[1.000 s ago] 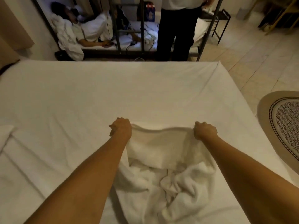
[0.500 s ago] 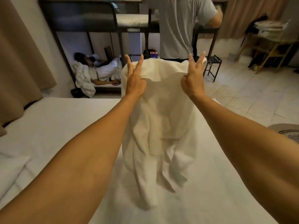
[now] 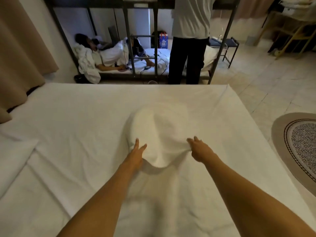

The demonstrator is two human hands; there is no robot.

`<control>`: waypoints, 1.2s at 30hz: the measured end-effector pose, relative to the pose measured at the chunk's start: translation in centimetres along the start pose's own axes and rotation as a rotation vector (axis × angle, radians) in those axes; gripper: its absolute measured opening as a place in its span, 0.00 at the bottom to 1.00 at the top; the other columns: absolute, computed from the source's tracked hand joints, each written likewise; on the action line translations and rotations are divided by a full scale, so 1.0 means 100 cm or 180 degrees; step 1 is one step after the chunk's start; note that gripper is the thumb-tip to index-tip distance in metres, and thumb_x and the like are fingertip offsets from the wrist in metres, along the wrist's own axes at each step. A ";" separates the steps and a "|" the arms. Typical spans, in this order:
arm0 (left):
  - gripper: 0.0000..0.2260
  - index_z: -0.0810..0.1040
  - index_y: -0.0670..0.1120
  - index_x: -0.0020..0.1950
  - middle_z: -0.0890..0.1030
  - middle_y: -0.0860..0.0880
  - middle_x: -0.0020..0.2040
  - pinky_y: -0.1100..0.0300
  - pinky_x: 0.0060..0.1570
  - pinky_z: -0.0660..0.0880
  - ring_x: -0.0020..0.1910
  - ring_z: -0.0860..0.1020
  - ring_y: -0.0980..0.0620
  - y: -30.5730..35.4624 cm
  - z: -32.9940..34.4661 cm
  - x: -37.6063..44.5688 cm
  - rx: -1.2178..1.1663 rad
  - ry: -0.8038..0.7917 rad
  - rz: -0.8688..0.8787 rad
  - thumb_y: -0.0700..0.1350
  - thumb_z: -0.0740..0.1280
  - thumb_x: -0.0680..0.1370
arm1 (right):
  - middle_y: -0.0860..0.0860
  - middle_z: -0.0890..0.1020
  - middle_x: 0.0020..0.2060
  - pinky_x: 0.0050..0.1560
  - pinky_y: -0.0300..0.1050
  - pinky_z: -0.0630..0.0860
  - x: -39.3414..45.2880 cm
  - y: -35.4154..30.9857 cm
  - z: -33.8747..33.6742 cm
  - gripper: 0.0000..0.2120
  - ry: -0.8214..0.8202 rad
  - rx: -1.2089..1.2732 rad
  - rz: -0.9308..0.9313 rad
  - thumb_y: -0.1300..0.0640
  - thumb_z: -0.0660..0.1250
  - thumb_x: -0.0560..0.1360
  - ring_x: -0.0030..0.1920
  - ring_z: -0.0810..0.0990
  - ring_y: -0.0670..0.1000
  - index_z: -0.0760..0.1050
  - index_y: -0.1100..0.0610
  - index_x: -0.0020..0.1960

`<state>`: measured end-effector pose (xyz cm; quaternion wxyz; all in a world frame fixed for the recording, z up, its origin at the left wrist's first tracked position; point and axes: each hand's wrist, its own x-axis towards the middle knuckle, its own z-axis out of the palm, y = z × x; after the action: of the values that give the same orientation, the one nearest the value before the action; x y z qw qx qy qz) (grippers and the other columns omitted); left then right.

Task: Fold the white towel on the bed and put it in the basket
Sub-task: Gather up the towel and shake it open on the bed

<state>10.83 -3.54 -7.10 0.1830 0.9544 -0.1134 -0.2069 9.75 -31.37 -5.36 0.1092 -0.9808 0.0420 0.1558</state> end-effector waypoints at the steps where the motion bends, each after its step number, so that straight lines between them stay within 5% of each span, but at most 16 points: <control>1: 0.34 0.49 0.48 0.79 0.35 0.43 0.78 0.54 0.73 0.62 0.77 0.54 0.41 -0.010 0.020 -0.011 0.0189 -0.0238 -0.0125 0.28 0.57 0.78 | 0.60 0.61 0.72 0.65 0.58 0.69 -0.013 0.003 0.022 0.26 -0.0176 -0.0024 0.0072 0.66 0.53 0.76 0.69 0.65 0.63 0.59 0.54 0.73; 5: 0.34 0.46 0.50 0.79 0.36 0.44 0.78 0.54 0.65 0.70 0.72 0.65 0.40 -0.028 0.063 -0.053 0.0524 -0.0528 -0.0413 0.28 0.54 0.78 | 0.58 0.54 0.75 0.73 0.59 0.56 -0.066 0.010 0.089 0.28 -0.0307 -0.0460 0.0111 0.64 0.54 0.77 0.73 0.57 0.64 0.53 0.49 0.75; 10: 0.35 0.45 0.50 0.79 0.40 0.43 0.79 0.55 0.62 0.72 0.65 0.72 0.42 -0.033 0.076 -0.084 0.1030 -0.0094 -0.0393 0.30 0.57 0.78 | 0.56 0.46 0.77 0.75 0.58 0.43 -0.104 0.019 0.116 0.32 -0.0235 -0.0929 -0.0081 0.64 0.55 0.78 0.77 0.41 0.56 0.46 0.50 0.77; 15: 0.31 0.45 0.44 0.79 0.49 0.40 0.79 0.51 0.67 0.68 0.73 0.63 0.41 -0.034 0.075 -0.109 0.1299 0.0429 -0.0623 0.32 0.55 0.79 | 0.55 0.47 0.78 0.76 0.55 0.42 -0.128 0.039 0.119 0.31 -0.0255 -0.1073 -0.0166 0.67 0.51 0.78 0.77 0.42 0.54 0.47 0.54 0.77; 20: 0.31 0.42 0.42 0.78 0.42 0.42 0.79 0.52 0.77 0.48 0.79 0.46 0.46 -0.038 0.082 -0.137 0.1746 0.0331 -0.0171 0.31 0.54 0.79 | 0.56 0.47 0.78 0.76 0.53 0.42 -0.147 0.041 0.114 0.28 -0.0251 -0.1212 -0.0317 0.67 0.52 0.78 0.77 0.42 0.54 0.49 0.60 0.77; 25: 0.32 0.44 0.41 0.78 0.43 0.42 0.79 0.53 0.77 0.44 0.79 0.44 0.46 -0.042 0.096 -0.169 0.1852 0.0139 0.0299 0.26 0.51 0.77 | 0.56 0.54 0.77 0.76 0.48 0.51 -0.178 0.043 0.118 0.27 -0.0390 -0.1058 -0.0340 0.66 0.54 0.78 0.76 0.53 0.53 0.54 0.60 0.75; 28: 0.31 0.57 0.39 0.76 0.57 0.41 0.77 0.53 0.75 0.55 0.77 0.58 0.44 -0.054 0.110 -0.200 0.1873 0.0236 0.0556 0.26 0.59 0.75 | 0.56 0.61 0.74 0.74 0.50 0.56 -0.209 0.044 0.129 0.23 -0.0467 -0.1161 -0.0317 0.66 0.56 0.77 0.71 0.66 0.53 0.61 0.61 0.72; 30: 0.32 0.77 0.40 0.65 0.79 0.41 0.63 0.54 0.61 0.75 0.63 0.78 0.45 -0.061 0.116 -0.221 0.2105 0.0202 0.0617 0.30 0.77 0.61 | 0.55 0.69 0.69 0.72 0.50 0.59 -0.232 0.041 0.138 0.20 -0.0541 -0.1283 -0.0275 0.66 0.56 0.76 0.63 0.75 0.52 0.67 0.59 0.67; 33: 0.35 0.85 0.40 0.48 0.86 0.43 0.46 0.55 0.44 0.82 0.46 0.85 0.46 -0.074 0.113 -0.251 0.2146 0.0265 0.0643 0.34 0.83 0.41 | 0.53 0.78 0.59 0.71 0.47 0.61 -0.267 0.031 0.149 0.15 -0.0667 -0.1523 -0.0180 0.67 0.57 0.75 0.56 0.79 0.52 0.72 0.57 0.60; 36: 0.32 0.73 0.37 0.67 0.76 0.39 0.66 0.53 0.66 0.70 0.67 0.75 0.43 -0.082 0.115 -0.282 0.2113 0.0192 0.0515 0.31 0.75 0.64 | 0.54 0.78 0.58 0.73 0.50 0.56 -0.297 0.019 0.171 0.15 -0.0647 -0.1578 -0.0137 0.66 0.59 0.76 0.58 0.79 0.52 0.72 0.58 0.61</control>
<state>-18.13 8.69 -10.14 -0.1184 0.9555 -0.2444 -0.1153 -23.66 -27.85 -12.24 -0.1275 -0.9576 -0.0294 0.2566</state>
